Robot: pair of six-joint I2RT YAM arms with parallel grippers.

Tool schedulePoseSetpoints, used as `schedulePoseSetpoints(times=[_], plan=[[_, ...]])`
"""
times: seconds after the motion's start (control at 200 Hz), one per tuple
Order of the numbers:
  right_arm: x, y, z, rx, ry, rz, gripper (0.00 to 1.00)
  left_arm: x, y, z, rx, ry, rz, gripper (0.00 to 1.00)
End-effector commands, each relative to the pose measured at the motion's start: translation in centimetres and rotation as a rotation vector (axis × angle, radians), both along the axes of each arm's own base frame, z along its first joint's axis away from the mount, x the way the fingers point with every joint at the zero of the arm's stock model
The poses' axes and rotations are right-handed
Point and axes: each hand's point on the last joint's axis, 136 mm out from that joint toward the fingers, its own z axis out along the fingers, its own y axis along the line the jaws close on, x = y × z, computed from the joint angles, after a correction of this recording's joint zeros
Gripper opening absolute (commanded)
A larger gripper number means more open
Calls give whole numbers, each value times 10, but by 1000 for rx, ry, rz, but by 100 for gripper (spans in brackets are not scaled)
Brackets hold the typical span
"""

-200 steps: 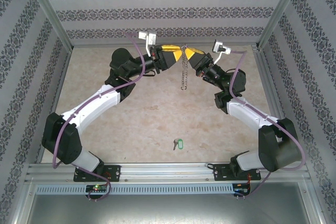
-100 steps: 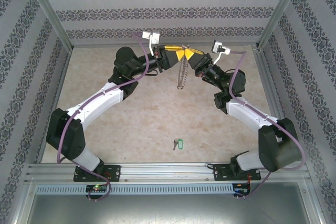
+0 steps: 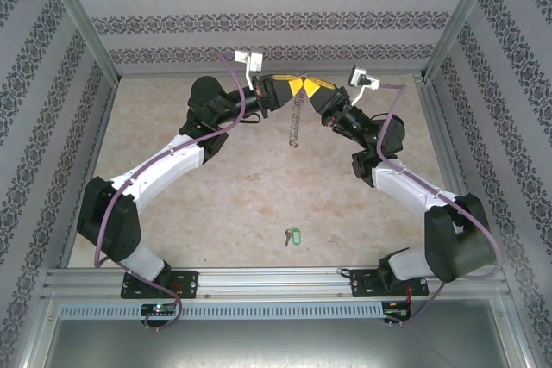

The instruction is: Put the keys on the keyring

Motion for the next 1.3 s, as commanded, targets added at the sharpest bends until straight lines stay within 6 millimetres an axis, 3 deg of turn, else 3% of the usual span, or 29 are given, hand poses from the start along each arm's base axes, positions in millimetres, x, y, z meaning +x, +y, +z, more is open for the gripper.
schedulePoseSetpoints(times=[0.0, 0.03, 0.08, 0.165, 0.295, 0.53, 0.844, 0.974, 1.294], plan=[[-15, 1, 19, 15, -81, 31, 0, -10, -6, 16, -15, -60, -29, 0], [-14, 1, 17, 13, -72, 31, 0, -10, -6, 15, -10, -60, -29, 0], [-12, -3, 15, 13, -58, 22, 18, -10, -6, 14, 6, -64, -29, 0], [-7, -14, 11, 13, -28, 4, 37, -13, -7, 11, 52, -80, -32, 0], [-6, -35, 4, 3, 16, -24, 47, -22, -7, 4, 155, -125, -43, 0], [-13, -55, -21, -74, 114, -49, 49, -39, -3, -8, 333, -256, -68, 0], [-43, -48, -65, -255, 155, 26, 54, -60, -3, -16, 482, -380, -190, 0], [-58, -44, -65, -294, 87, 57, 51, -65, -5, -20, 506, -379, -254, 0], [-66, -40, -56, -340, -14, 81, 37, -77, -8, -24, 508, -334, -413, 0]])
